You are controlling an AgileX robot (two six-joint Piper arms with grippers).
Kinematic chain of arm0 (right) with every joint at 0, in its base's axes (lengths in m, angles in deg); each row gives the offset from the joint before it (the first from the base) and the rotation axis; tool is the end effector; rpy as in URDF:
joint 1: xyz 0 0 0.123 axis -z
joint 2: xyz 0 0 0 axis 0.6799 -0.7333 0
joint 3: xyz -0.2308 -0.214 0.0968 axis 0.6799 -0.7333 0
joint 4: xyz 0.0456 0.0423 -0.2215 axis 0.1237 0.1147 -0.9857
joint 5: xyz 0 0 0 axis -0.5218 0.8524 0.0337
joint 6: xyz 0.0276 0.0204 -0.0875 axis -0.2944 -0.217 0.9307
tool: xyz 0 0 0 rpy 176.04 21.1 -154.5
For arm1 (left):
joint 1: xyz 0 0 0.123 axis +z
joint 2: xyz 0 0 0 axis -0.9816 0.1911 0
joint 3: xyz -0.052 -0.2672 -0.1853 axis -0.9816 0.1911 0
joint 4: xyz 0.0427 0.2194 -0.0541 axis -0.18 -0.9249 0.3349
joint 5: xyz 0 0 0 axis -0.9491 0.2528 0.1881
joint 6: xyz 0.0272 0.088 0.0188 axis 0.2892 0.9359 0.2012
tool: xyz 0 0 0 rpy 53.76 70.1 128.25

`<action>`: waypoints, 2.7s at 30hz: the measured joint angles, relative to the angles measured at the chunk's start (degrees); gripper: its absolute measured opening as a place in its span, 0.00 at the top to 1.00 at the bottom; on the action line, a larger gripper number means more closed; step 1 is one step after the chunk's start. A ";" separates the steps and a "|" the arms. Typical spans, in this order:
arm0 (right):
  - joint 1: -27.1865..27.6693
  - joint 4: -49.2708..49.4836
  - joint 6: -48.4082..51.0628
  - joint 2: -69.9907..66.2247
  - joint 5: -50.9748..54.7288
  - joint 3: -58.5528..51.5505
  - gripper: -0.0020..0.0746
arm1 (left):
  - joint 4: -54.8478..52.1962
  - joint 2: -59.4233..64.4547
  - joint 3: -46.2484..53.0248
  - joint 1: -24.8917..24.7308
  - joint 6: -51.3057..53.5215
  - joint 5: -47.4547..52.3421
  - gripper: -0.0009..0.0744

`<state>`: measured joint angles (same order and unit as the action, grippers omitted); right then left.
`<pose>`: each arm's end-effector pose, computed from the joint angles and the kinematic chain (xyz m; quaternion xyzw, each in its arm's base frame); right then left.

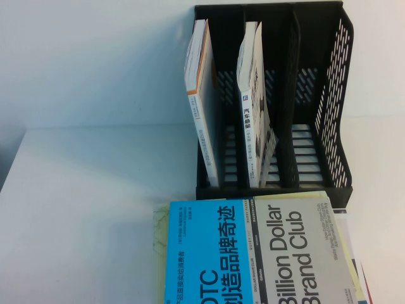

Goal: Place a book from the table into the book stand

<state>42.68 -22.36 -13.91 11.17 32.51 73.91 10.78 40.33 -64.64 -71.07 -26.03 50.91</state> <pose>-0.0112 -0.0062 0.1748 0.0788 0.7921 0.0199 0.6050 -0.0104 -0.0011 0.1771 -0.1927 0.7663 -0.0636 0.6096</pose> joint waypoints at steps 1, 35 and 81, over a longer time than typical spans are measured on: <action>0.00 0.00 0.00 0.00 0.00 0.00 0.98 | 0.00 0.00 0.00 0.00 0.00 0.00 0.99; 0.00 0.00 0.00 0.00 0.00 0.00 0.98 | -0.40 0.00 0.00 0.00 0.00 -0.21 0.99; 0.00 -2.68 -13.29 0.00 -52.75 11.87 0.98 | -14.22 -0.13 -3.03 0.00 -15.82 -55.49 0.99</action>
<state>42.68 -25.04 -27.20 11.17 -20.24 85.78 -3.45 40.20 -67.67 -71.07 -41.85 -4.58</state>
